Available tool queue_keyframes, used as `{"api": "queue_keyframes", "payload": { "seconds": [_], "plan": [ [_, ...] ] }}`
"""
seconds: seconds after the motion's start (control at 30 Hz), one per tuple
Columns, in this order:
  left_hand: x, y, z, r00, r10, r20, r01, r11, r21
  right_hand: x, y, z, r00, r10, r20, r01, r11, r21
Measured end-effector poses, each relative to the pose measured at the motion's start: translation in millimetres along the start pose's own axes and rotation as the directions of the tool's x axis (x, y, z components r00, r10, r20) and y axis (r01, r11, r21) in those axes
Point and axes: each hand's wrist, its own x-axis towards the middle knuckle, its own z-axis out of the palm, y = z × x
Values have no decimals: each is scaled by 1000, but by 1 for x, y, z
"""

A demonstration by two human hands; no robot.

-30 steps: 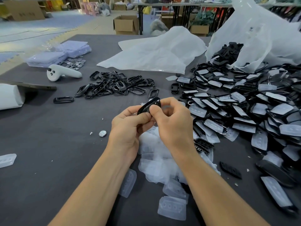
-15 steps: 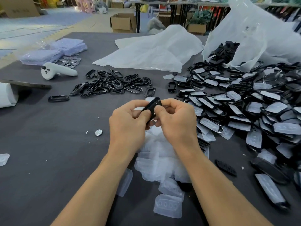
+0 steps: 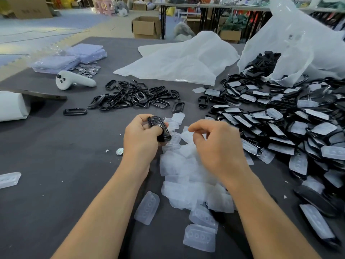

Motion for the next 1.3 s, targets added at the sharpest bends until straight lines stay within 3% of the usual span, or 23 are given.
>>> {"api": "queue_keyframes", "payload": {
  "seconds": [0.17, 0.4, 0.63, 0.73, 0.83, 0.9, 1.0, 1.3],
  "plan": [
    [4, 5, -5, 998, -53, 35, 57, 989, -136, -6, -8, 3, 986, 8, 169, 34, 970, -240],
    [5, 8, -8, 999, -31, 6, 32, 982, -185, -7, -12, 0, 957, -14, 290, 123, 924, -362],
    [7, 3, -7, 1000, -28, 9, 29, 987, -156, -8, -5, 5, 999, -30, 27, 33, 992, -121],
    [8, 3, -6, 999, -30, 24, 33, 988, -151, -3, -4, 4, 994, 84, -68, -72, 983, 169],
    [7, 2, -4, 999, -20, 41, 25, 992, -123, 1, -7, 3, 958, 275, 76, -266, 764, 587],
    [6, 2, -4, 999, -9, 53, 15, 994, -104, 1, -11, 4, 925, 331, 187, -355, 580, 733],
    [4, 2, -3, 997, -1, 72, 8, 996, -88, 1, -12, 4, 917, 338, 213, -369, 513, 775],
    [-1, 4, -2, 991, 13, 132, -1, 996, -94, 0, -15, 3, 930, 342, 130, -316, 569, 759]
  ]
}}
